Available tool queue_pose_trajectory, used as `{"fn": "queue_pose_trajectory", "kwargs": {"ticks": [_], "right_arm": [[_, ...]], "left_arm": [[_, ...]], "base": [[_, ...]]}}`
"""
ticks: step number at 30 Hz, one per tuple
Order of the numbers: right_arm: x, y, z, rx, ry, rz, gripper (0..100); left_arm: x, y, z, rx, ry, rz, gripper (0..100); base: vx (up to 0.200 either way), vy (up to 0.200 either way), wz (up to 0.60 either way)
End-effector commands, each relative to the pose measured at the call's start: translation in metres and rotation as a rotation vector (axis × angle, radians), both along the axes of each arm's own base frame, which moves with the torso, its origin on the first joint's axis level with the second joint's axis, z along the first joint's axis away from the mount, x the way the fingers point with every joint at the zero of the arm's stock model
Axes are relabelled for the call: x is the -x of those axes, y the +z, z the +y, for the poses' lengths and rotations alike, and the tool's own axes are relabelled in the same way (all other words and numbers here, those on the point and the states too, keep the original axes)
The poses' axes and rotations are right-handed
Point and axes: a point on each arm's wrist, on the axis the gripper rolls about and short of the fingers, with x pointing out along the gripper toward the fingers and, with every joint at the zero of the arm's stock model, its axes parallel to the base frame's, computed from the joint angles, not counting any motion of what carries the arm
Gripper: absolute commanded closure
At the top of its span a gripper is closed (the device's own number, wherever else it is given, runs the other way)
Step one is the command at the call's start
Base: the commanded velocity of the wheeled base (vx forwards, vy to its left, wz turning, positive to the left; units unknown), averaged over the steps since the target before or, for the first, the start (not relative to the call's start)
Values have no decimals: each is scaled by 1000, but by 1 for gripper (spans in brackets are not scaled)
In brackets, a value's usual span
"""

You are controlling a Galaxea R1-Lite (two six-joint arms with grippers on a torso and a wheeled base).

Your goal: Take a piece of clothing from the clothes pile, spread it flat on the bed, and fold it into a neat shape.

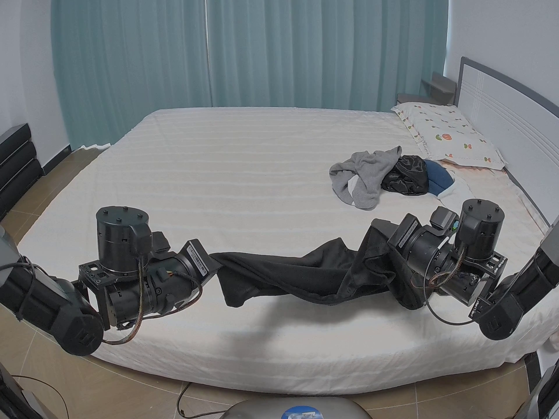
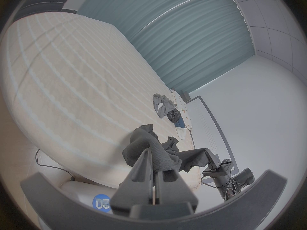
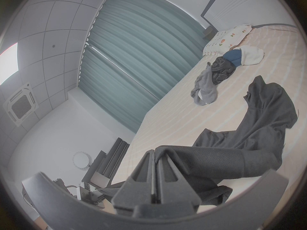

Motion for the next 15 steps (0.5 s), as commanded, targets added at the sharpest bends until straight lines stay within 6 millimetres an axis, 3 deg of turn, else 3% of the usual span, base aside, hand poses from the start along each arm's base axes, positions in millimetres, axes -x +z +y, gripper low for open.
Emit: {"fn": "queue_pose_trajectory", "kwargs": {"ticks": [1, 15], "right_arm": [[0, 0, 0, 0, 0, 0, 100], [1, 2, -1, -5, -1, -6, 100]], "left_arm": [[0, 0, 0, 3, -6, 3, 100], [1, -1, 0, 1, -10, 3, 100]], "base": [[0, 200, 0], [0, 200, 0]]}}
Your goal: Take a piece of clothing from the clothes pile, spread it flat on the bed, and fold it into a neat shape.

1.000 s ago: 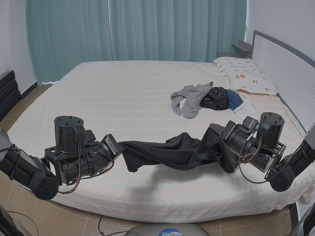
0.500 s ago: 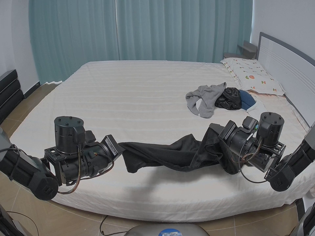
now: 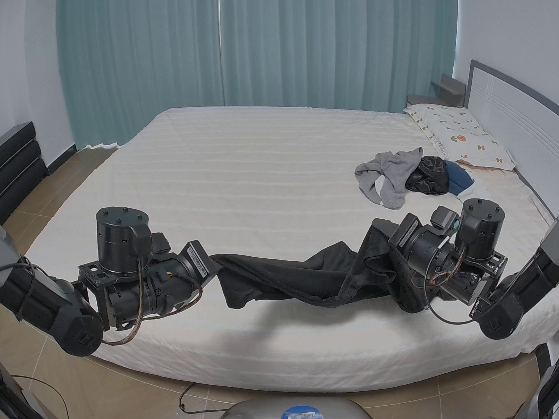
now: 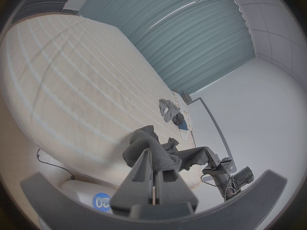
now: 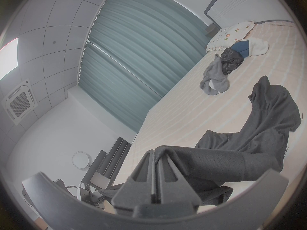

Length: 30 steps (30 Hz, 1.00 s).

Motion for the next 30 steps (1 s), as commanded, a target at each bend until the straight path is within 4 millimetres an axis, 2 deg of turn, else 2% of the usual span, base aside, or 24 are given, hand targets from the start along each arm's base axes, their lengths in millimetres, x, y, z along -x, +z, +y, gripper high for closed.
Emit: {"fn": "queue_pose_trajectory", "kwargs": {"ticks": [1, 10, 17, 22, 25, 30], "right_arm": [[1, 2, 0, -3, 2, -4, 100], [1, 2, 1, -3, 3, -4, 100], [5, 3, -4, -1, -9, -5, 100], [13, 8, -8, 1, -7, -13, 100], [20, 9, -7, 4, 4, -13, 100], [38, 25, -14, -18, 14, -55, 100]], "left_arm": [[0, -1, 0, -3, -1, 1, 100], [3, 1, 2, -3, 5, -3, 100], [10, -2, 4, -14, 2, 6, 100], [15, 4, 4, -6, -3, -10, 100], [22, 5, 3, -12, -16, -9, 100], [37, 14, 6, -6, -24, -42, 100]], "base": [[0, 200, 0], [0, 200, 0], [0, 0, 0], [0, 0, 0], [-200, 0, 0], [-200, 0, 0]]}}
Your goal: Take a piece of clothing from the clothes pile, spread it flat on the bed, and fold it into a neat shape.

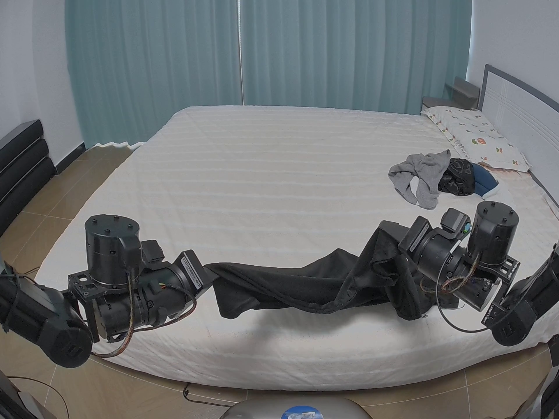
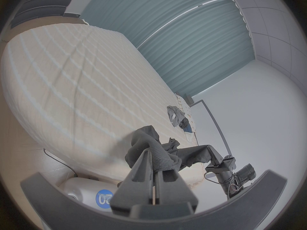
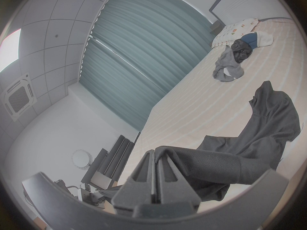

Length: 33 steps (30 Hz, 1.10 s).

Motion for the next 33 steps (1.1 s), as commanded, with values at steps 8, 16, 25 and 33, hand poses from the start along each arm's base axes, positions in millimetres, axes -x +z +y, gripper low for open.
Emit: {"fn": "queue_pose_trajectory", "kwargs": {"ticks": [8, 16, 25, 33], "right_arm": [[73, 80, -35, -15, -17, -282, 100], [122, 173, -68, -81, -106, -476, 100], [85, 249, -78, -60, -195, -512, 100], [14, 233, -58, -9, -216, -418, 100]], "left_arm": [[59, 53, 14, 8, -34, -151, 100], [80, 120, 31, 7, 14, -328, 100], [38, 172, 29, -18, 111, -314, 100], [-20, 162, 18, -53, 172, -261, 100]], "base": [[-175, 0, 0], [0, 0, 0], [0, 0, 0], [0, 0, 0]]}}
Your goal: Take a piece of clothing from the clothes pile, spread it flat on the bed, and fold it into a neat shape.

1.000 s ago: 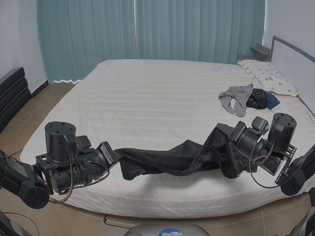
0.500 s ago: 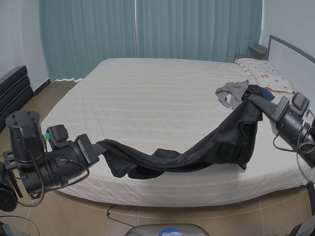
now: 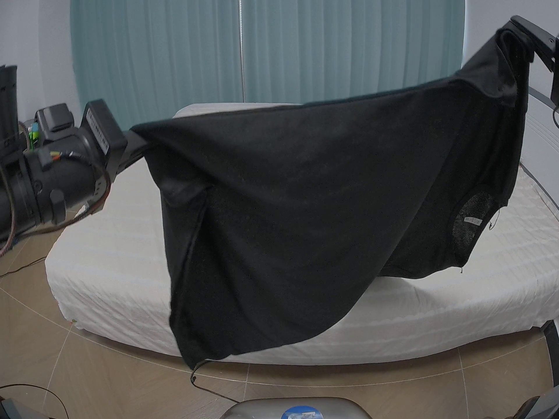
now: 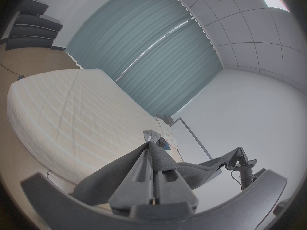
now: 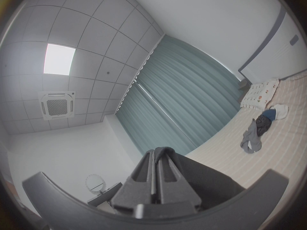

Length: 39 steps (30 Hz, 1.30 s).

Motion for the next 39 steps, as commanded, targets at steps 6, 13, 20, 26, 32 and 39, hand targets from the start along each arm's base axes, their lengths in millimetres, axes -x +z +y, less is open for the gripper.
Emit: {"fn": "queue_pose_trajectory", "kwargs": {"ticks": [6, 13, 20, 26, 32, 39], "right_arm": [[-113, -38, 29, 50, -47, 122, 100], [-147, -65, 41, 64, -49, 143, 100], [-179, -101, 50, 84, -54, 204, 100], [-211, -132, 58, 103, -61, 247, 100], [-232, -164, 59, 119, -79, 297, 100], [-258, -211, 61, 132, -107, 356, 100]], "left_arm": [[-94, -36, -25, -66, 79, 127, 100], [-126, -58, -30, -70, 104, 139, 100], [-159, -83, -28, -84, 141, 177, 100], [-183, -114, -27, -106, 161, 229, 100], [-208, -146, -28, -118, 169, 269, 100], [-233, -187, -33, -120, 188, 267, 100]], "base": [[167, 0, 0], [200, 0, 0], [200, 0, 0], [200, 0, 0], [167, 0, 0], [0, 0, 0]]}}
